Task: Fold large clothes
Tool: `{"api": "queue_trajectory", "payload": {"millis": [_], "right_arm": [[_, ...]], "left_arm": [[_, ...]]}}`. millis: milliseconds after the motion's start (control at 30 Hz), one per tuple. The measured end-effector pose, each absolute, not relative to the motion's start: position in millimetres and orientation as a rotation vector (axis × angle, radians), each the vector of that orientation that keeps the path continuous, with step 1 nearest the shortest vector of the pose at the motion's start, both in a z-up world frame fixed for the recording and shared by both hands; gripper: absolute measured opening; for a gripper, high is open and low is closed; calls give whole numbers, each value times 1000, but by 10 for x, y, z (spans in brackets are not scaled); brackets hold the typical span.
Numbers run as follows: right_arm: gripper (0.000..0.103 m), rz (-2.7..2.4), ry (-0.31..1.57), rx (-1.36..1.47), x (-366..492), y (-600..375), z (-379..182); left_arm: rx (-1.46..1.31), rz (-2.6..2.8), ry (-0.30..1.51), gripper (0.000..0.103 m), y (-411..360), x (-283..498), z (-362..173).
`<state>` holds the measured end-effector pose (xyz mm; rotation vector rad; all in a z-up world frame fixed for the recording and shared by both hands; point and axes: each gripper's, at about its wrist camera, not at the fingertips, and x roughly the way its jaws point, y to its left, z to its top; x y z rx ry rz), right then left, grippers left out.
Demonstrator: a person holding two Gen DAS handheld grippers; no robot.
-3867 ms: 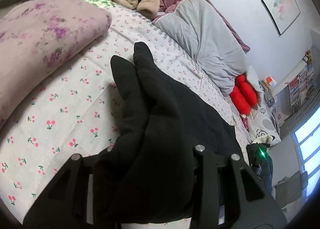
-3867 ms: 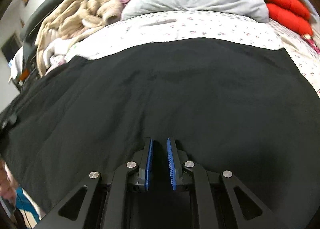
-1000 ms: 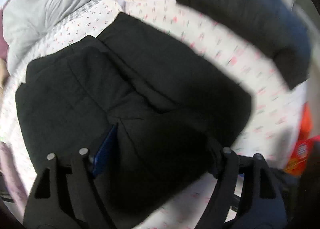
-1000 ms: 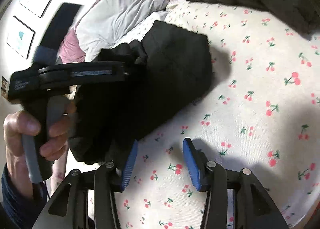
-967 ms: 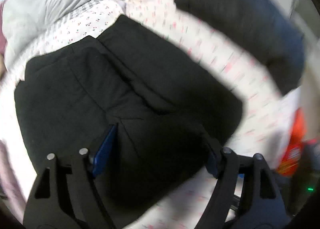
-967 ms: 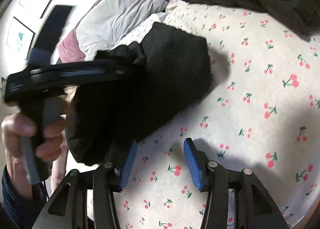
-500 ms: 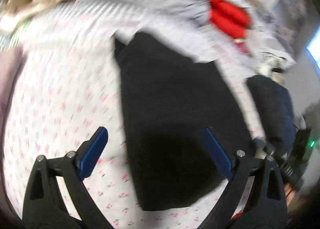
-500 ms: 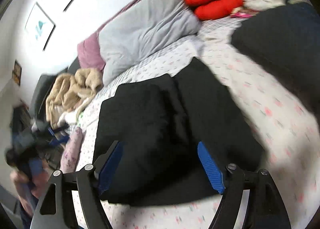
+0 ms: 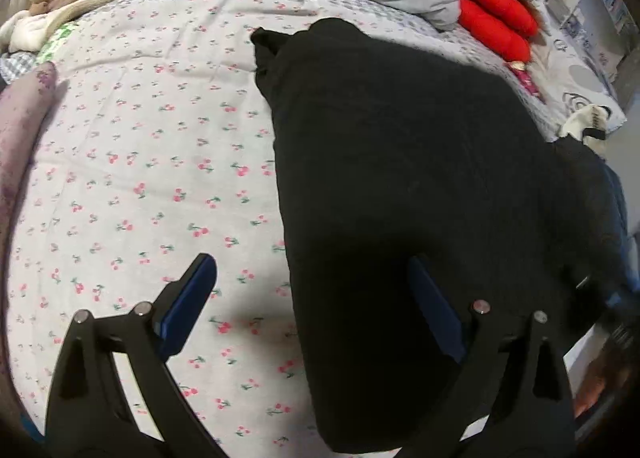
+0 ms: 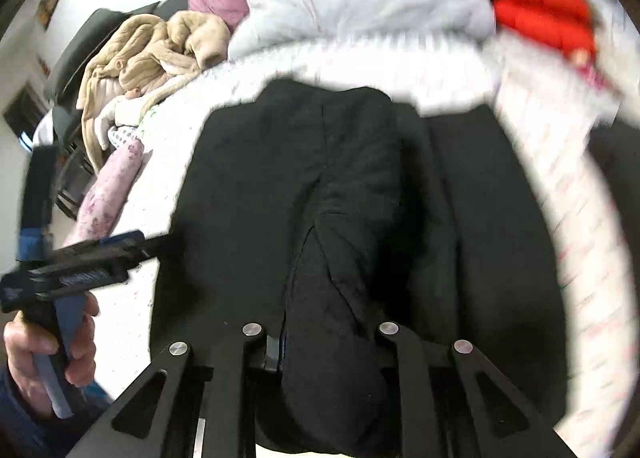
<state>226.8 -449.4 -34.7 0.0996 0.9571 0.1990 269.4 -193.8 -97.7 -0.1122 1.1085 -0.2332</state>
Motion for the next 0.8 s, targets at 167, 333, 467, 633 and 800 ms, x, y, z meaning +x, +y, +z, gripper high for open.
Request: {"api": "queue_trajectory", "payload": {"millis": [167,333,467,633,800], "right_arm": [[21,53,890,104,2094,-5010,-80],[26,-50,1018,287,2041,-5612,-1100],[30,-41,947,432,1877,-5821,-1327],[37,-49,970,355,1926,-5783,-1235],[50,-74,876,402,1697,-5786,-982]], "left_arm": [[-96,-255,1128,96,-2056,2692,-1039],[-176,-333,1203,96,-2166,2746,-1227],[-241,-333,1222,96,-2152,2742,-1274],[-266,-342,1220,96,-2139,2731,-1258],[-262,-349,1241,96,-2117,2659,-1269]]}}
